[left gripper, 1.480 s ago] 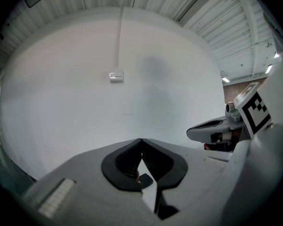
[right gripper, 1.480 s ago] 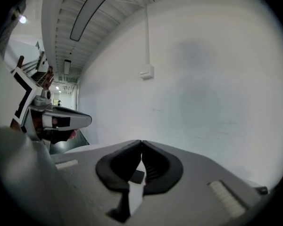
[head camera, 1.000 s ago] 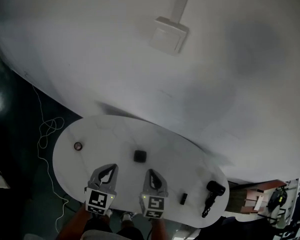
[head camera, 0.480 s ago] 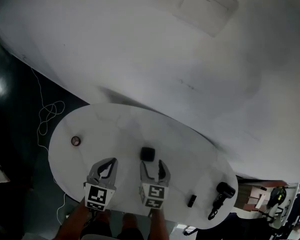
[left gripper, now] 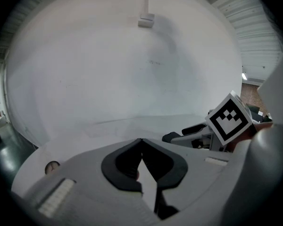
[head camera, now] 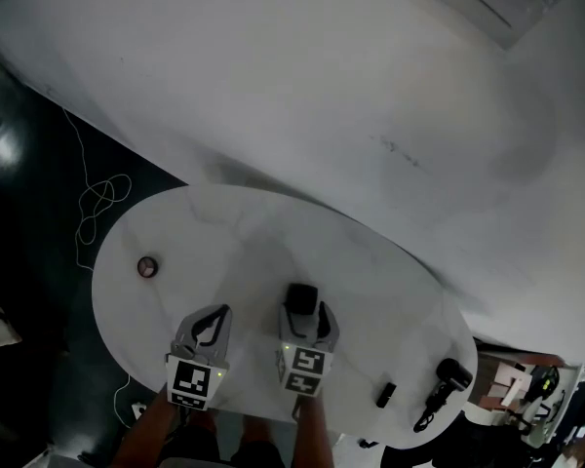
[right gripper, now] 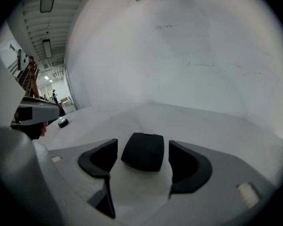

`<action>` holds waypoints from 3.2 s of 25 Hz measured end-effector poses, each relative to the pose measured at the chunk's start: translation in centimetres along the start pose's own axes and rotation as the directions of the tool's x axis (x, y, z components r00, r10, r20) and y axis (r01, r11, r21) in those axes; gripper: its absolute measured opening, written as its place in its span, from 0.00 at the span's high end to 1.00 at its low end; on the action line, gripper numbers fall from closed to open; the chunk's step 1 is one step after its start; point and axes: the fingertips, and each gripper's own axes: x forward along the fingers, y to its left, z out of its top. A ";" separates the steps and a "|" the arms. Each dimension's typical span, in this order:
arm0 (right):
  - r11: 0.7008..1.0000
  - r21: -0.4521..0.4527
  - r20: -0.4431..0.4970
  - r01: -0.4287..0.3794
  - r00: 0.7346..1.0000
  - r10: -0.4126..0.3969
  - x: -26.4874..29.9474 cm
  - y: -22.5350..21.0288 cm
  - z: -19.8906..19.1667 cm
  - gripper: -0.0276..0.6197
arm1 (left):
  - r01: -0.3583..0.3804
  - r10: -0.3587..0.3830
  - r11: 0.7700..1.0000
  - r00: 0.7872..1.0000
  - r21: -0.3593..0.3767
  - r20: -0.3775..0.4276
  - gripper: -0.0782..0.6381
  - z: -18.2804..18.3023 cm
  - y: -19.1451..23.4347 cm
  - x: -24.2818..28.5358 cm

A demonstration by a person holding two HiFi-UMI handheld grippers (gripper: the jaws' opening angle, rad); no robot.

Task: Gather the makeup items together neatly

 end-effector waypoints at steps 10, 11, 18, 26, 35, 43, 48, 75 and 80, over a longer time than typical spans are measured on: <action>1.000 0.005 -0.051 0.000 0.999 0.000 1.4 0.5 -0.7 0.45 | -0.001 0.001 1.000 1.000 -0.013 -0.029 0.88 -1.2 0.5 0.4; 1.000 0.001 -0.051 0.003 0.999 -0.003 1.5 0.5 -0.6 0.45 | -0.002 0.002 1.000 1.000 -0.012 -0.030 0.88 -1.2 0.7 0.4; 0.999 -0.031 -0.096 0.019 0.995 -0.022 1.8 0.5 -1.2 0.45 | -0.011 0.010 1.000 0.999 -0.023 -0.034 0.88 -1.5 1.3 0.4; 0.999 -0.012 -0.092 0.030 0.995 -0.031 1.8 0.5 -1.0 0.45 | -0.011 0.010 1.000 0.999 -0.028 -0.036 0.88 -1.6 1.5 0.2; 0.999 0.002 -0.029 0.036 0.999 -0.036 -0.4 0.2 1.4 0.46 | -0.004 0.004 1.000 1.000 -0.011 -0.001 0.88 0.4 1.2 -0.6; 0.996 0.035 0.033 0.079 0.996 -0.080 -5.2 -2.1 2.4 0.46 | 0.054 -0.055 0.998 0.998 0.027 0.042 0.88 2.9 -2.2 -1.4; 0.990 0.049 0.042 0.129 0.990 -0.131 -9.0 -4.1 1.7 0.46 | 0.101 -0.105 0.993 0.992 0.058 0.064 0.88 3.8 -5.0 -2.1; 0.942 0.178 -0.020 0.284 0.958 -0.285 -20.1 -13.3 -10.1 0.46 | 0.338 -0.344 0.922 0.939 0.188 0.002 0.88 2.1 -21.0 -2.0; 0.941 0.190 -0.048 0.282 0.960 -0.277 -20.0 -13.9 -12.5 0.46 | 0.349 -0.351 0.918 0.936 0.189 -0.026 0.88 0.6 -22.2 -1.8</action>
